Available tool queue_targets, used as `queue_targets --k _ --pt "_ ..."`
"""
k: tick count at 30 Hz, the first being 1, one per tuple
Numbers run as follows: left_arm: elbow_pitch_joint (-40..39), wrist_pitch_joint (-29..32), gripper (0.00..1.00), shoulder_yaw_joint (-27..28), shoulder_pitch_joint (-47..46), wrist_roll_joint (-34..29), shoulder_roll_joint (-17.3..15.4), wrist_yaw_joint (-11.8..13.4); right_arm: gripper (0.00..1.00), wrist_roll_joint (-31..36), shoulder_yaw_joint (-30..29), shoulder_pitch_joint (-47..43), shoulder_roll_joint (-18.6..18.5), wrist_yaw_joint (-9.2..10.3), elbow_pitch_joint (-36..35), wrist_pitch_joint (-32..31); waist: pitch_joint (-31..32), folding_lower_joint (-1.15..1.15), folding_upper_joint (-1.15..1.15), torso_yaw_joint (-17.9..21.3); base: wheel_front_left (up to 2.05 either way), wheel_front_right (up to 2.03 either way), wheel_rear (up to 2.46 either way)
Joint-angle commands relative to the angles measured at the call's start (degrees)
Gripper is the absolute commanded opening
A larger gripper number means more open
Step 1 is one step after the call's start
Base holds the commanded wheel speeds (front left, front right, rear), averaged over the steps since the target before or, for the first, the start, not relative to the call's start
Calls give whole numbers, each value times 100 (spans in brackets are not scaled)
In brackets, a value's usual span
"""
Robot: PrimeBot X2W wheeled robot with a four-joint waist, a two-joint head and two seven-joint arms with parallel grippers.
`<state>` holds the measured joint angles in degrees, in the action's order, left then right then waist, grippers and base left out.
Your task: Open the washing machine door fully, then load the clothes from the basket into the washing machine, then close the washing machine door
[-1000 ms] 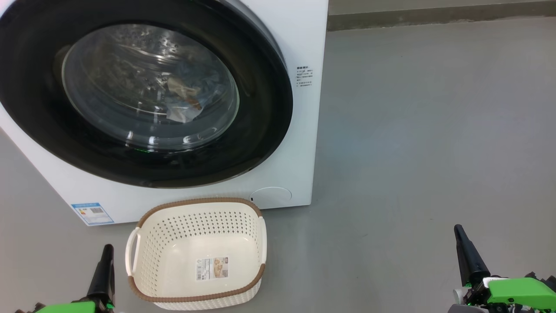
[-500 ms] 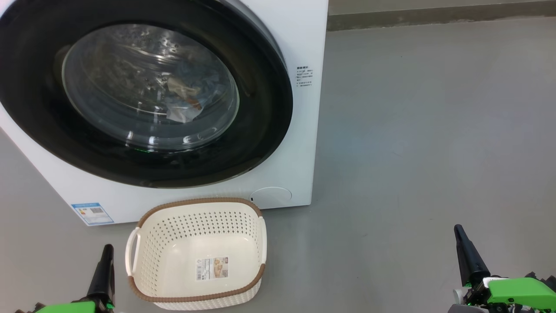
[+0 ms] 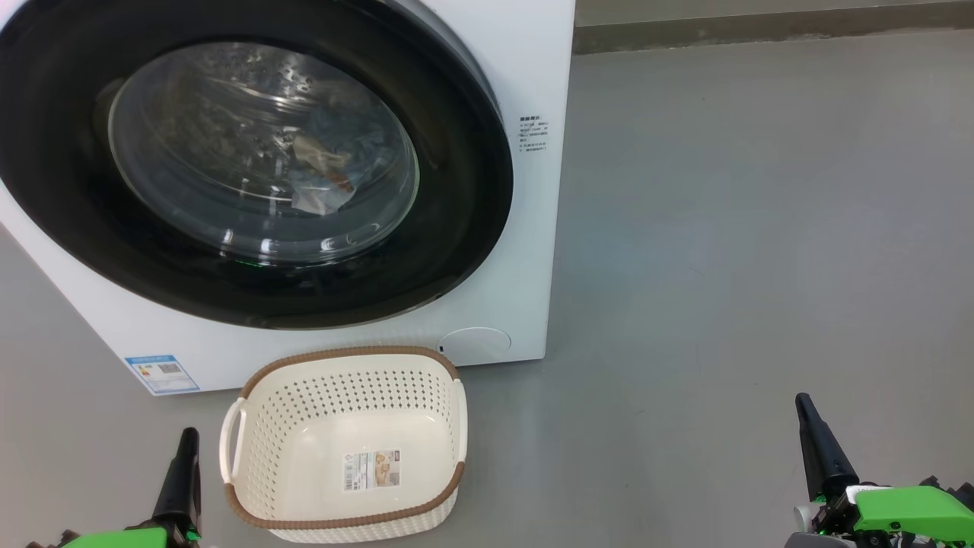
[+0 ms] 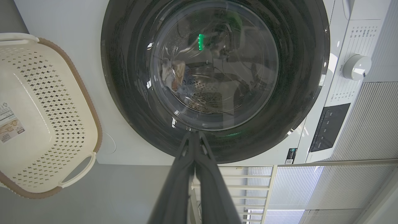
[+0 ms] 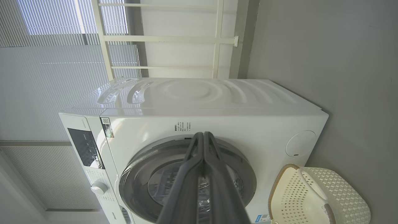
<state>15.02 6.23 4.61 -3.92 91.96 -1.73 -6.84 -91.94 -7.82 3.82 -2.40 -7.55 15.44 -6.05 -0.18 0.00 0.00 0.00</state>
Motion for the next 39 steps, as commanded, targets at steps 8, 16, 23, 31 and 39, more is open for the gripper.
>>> queue_targets --k 8,16,23,31,39 --pt "-97 24 0 190 -227 22 -115 -65 0 -23 130 236 -48 6 -142 -44 0 0 0 0 0 0 0" --pt "-97 24 0 190 -227 22 -115 -65 0 -23 130 236 -48 6 -142 -43 0 0 0 0 0 0 0" --pt "-97 24 0 190 -226 22 -115 -65 0 -23 130 236 -48 6 -142 -43 0 0 0 0 0 0 0" --pt "-98 24 0 189 -226 22 -115 -65 0 -23 130 236 -48 6 -142 -43 0 0 0 0 0 0 0" --pt "-98 24 0 189 -226 22 -115 -65 0 -23 130 236 -48 6 -142 -43 0 0 0 0 0 0 0"
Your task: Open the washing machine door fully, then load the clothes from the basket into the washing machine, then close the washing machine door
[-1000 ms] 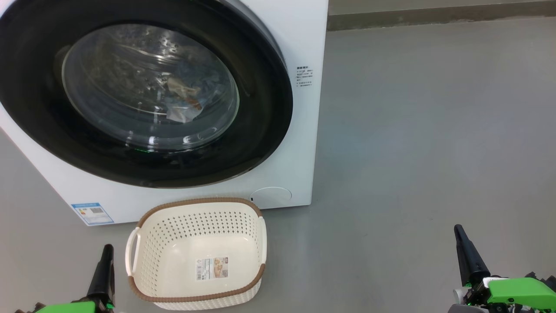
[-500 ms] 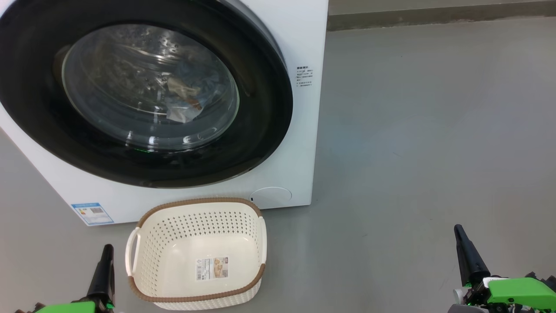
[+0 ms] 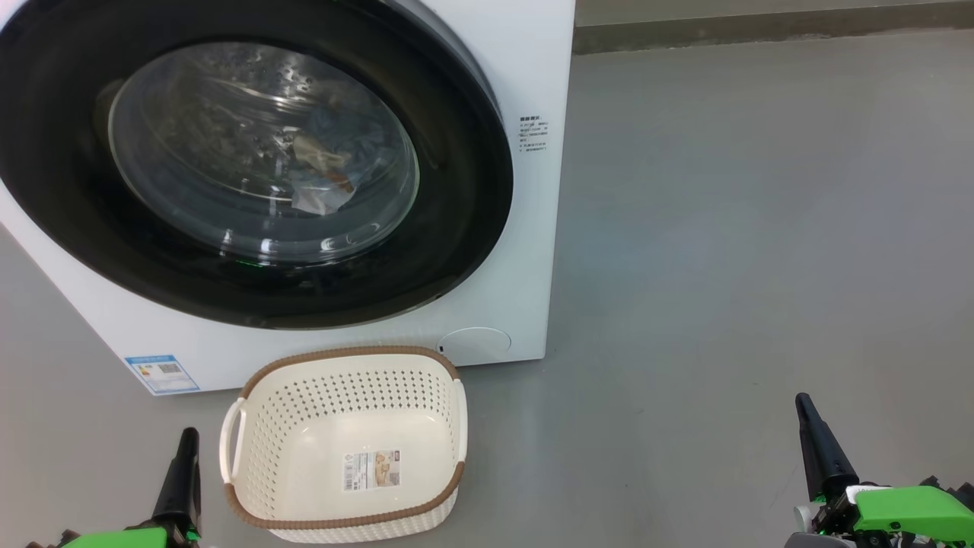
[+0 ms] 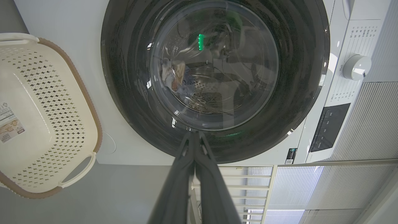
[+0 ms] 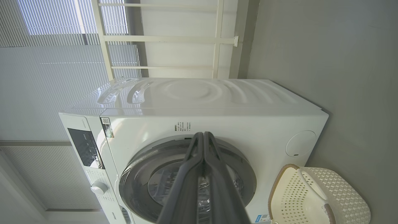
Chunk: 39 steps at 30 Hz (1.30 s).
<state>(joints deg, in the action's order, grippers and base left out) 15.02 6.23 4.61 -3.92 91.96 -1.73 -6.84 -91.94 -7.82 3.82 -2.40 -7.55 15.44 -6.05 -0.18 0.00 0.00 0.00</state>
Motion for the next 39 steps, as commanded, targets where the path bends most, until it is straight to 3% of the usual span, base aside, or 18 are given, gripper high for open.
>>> queue_targets --k 1,39 --pt "-98 24 0 189 -226 22 -115 -65 0 -23 130 236 -48 6 -142 -43 0 0 0 0 0 0 0" --pt "-98 24 0 189 -226 22 -115 -65 0 -24 131 236 -48 6 -142 -43 0 0 0 0 0 0 0"
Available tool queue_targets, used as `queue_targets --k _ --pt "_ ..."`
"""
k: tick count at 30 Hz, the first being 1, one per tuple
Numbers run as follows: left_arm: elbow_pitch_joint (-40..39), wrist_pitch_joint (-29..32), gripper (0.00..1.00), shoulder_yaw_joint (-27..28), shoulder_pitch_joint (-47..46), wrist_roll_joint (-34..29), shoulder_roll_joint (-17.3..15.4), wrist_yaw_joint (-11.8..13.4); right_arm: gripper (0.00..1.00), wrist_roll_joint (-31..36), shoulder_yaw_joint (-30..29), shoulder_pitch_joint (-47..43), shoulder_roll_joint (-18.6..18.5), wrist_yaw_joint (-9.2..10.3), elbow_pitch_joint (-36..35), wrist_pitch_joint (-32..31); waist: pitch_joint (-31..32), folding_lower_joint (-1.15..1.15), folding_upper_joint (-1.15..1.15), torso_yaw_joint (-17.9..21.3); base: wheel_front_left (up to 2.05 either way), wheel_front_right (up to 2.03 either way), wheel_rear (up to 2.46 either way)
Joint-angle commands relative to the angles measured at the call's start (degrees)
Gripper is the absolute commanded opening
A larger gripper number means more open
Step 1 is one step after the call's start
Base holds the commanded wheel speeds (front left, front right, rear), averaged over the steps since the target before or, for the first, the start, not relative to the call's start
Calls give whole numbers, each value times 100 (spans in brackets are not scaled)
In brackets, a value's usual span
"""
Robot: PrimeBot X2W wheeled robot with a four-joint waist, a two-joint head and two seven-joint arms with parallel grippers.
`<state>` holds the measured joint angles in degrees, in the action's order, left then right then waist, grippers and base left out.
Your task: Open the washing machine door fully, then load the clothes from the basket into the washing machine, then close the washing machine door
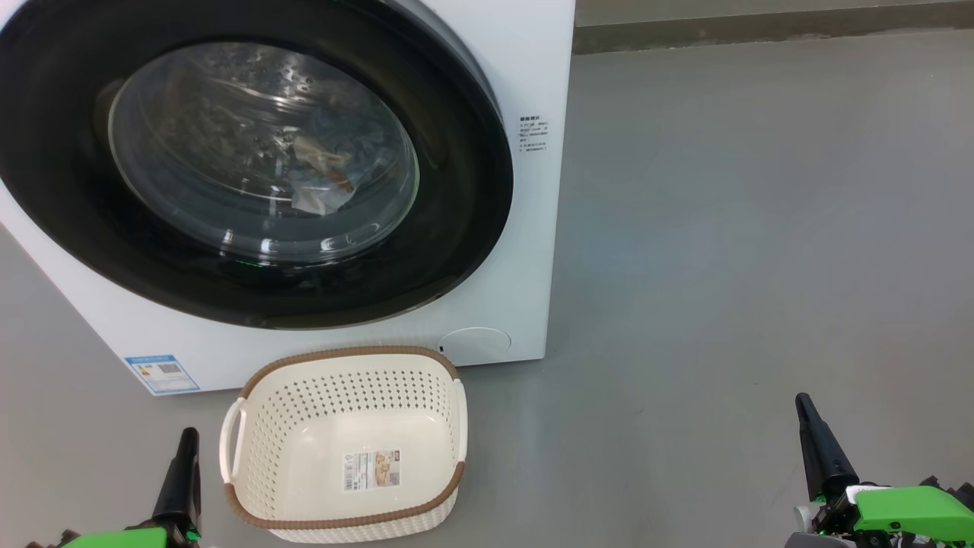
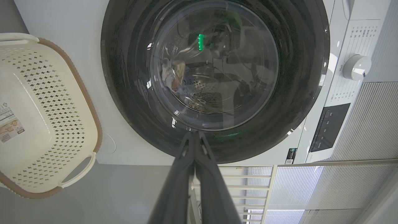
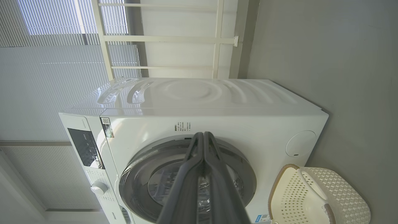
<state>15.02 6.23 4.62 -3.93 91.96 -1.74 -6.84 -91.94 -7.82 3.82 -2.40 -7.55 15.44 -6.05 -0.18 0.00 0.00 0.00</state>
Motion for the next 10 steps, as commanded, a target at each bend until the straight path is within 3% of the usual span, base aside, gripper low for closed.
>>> queue_targets --k 1,10 --pt "-98 24 0 188 -226 22 -114 -65 0 -24 131 236 -48 6 -142 -43 0 0 0 0 0 0 0" --pt "-98 24 0 188 -226 22 -114 -65 0 -24 131 236 -48 6 -142 -43 0 0 0 0 0 0 0"
